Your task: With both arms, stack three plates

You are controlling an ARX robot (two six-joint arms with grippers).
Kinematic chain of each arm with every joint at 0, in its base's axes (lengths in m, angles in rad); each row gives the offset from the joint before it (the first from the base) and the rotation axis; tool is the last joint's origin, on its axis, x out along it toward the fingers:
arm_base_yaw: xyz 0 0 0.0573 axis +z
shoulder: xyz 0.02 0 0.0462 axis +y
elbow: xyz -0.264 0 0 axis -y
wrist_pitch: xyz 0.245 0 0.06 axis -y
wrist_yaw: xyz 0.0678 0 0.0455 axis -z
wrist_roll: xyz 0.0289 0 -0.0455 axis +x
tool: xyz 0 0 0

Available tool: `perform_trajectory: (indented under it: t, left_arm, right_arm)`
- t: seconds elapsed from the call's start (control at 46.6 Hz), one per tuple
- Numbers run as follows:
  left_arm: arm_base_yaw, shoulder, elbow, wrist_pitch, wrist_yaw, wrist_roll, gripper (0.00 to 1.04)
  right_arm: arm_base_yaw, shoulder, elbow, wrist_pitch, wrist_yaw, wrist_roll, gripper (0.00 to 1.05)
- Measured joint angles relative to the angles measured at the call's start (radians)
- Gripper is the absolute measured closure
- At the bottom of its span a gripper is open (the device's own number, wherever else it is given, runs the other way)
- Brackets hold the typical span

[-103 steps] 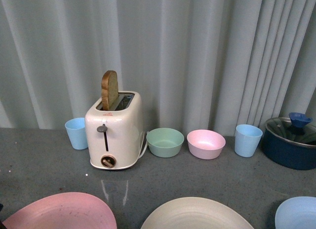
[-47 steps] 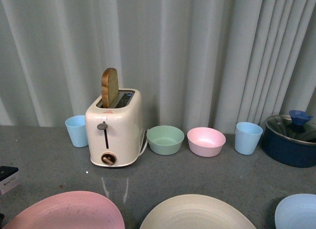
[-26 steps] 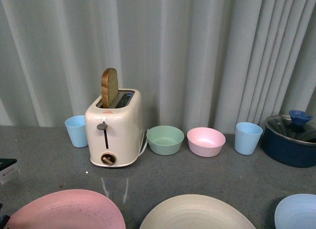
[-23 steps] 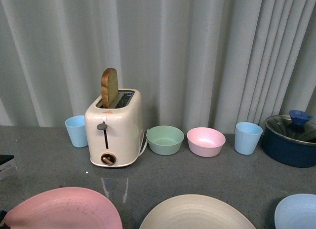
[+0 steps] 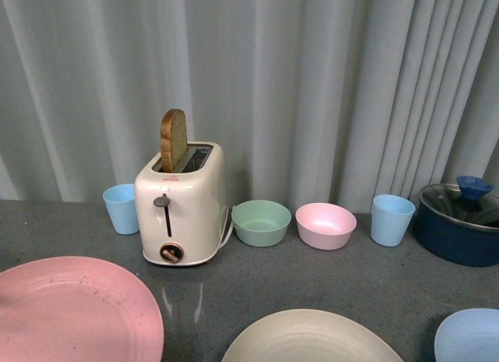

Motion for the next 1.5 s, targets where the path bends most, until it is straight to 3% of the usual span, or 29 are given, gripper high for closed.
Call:
perform_trajectory:
  t: [0.365,0.58,0.902,1.16,1.503]
  left_arm:
    - [-0.062,-0.080,0.047,-0.112,0.122,-0.129,1.01]
    - [-0.256,-0.118,-0.010,-0.085,0.148,-0.249,1.01]
    - [-0.515,-0.048,-0.006,-0.024,0.089,-0.390,1.01]
    - [-0.596,0.065,0.087,0.013,0.057,-0.475,1.01]
    - [-0.615,0.156,0.147,0.053,0.029,-0.513,1.01]
  right_arm:
    - [0.000,0.000,0.000,0.000,0.000,0.000,0.07]
    - [0.000,0.000,0.000,0.000,0.000,0.000,0.07]
    - [0.000,0.000,0.000,0.000,0.000,0.000,0.07]
    - [0.000,0.000,0.000,0.000,0.000,0.000,0.07]
    - [0.000,0.000,0.000,0.000,0.000,0.000,0.07]
